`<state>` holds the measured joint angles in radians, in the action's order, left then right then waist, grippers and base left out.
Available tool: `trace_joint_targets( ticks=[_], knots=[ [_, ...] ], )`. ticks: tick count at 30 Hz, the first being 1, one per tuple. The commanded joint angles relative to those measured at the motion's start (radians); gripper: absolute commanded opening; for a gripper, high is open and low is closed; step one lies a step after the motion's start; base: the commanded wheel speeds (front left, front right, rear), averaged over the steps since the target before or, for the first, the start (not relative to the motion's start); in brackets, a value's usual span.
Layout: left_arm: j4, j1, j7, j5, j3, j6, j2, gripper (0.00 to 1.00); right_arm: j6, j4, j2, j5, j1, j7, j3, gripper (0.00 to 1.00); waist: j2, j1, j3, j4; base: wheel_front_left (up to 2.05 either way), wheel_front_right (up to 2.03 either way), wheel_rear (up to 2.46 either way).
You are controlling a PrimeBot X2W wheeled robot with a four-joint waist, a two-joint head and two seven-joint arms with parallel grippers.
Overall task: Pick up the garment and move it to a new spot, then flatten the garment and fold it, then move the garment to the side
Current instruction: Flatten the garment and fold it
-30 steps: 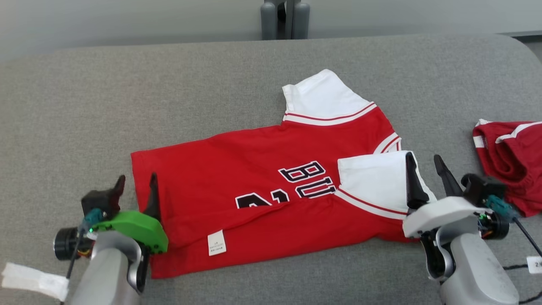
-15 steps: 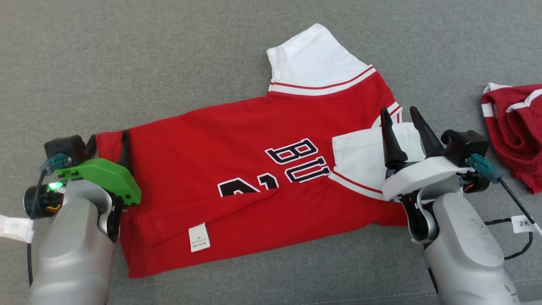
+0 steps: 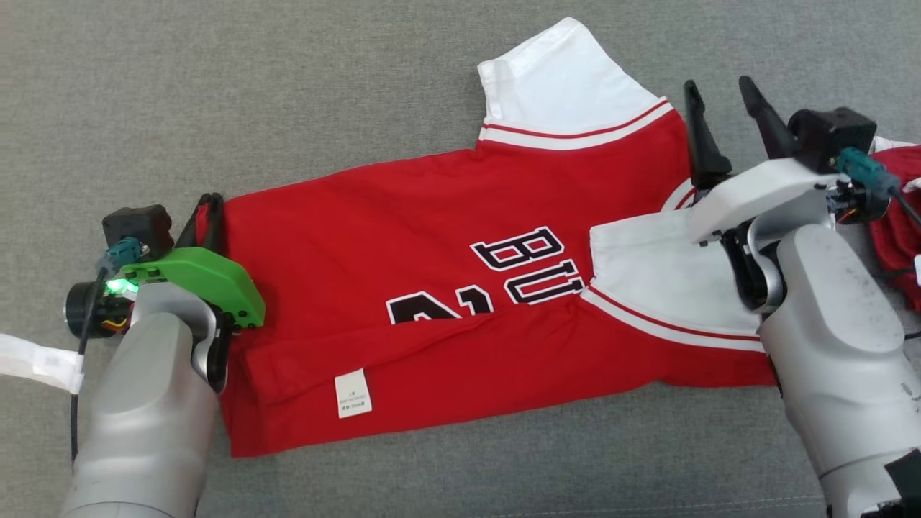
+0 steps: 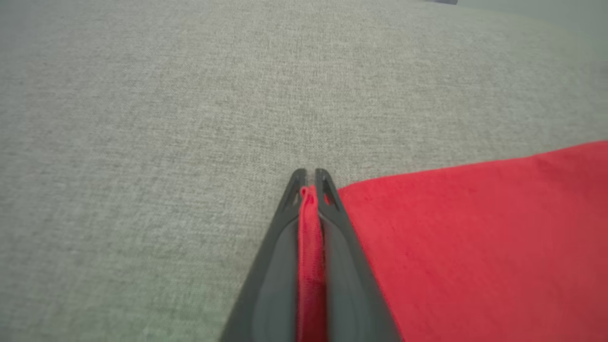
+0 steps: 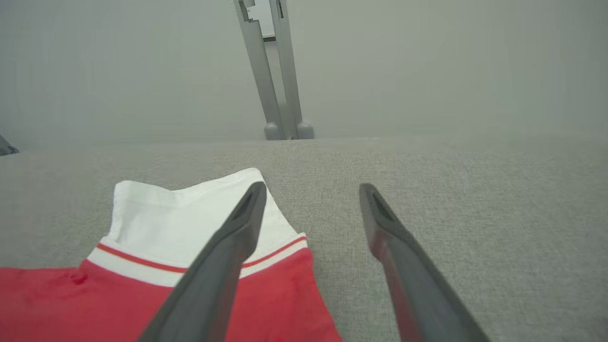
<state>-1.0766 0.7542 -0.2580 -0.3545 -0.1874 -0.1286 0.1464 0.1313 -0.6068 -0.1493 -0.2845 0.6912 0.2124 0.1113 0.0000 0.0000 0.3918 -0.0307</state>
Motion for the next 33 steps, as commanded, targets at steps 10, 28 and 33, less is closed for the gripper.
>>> trace_joint_targets(
  ticks=[10,28,33],
  knots=[
    [0.195,-0.050,-0.005,-0.021,-0.080,-0.003,-0.047,0.00,-0.001,-0.178,-0.081,0.034,0.203,-0.153,0.011,1.00,0.0000,0.0000,0.027,0.129,0.00,0.00,0.00],
    [0.315,-0.012,-0.005,-0.036,-0.183,-0.003,-0.091,0.00,-0.001,-0.430,-0.137,-0.027,0.398,-0.388,0.081,1.00,0.0000,0.0000,0.078,0.282,0.00,0.00,0.00],
    [0.318,-0.007,-0.005,-0.048,-0.192,-0.003,-0.094,0.00,-0.001,-0.476,-0.131,-0.043,0.403,-0.427,0.096,0.40,0.0000,0.0000,0.081,0.291,0.00,0.00,0.00]
  ],
)
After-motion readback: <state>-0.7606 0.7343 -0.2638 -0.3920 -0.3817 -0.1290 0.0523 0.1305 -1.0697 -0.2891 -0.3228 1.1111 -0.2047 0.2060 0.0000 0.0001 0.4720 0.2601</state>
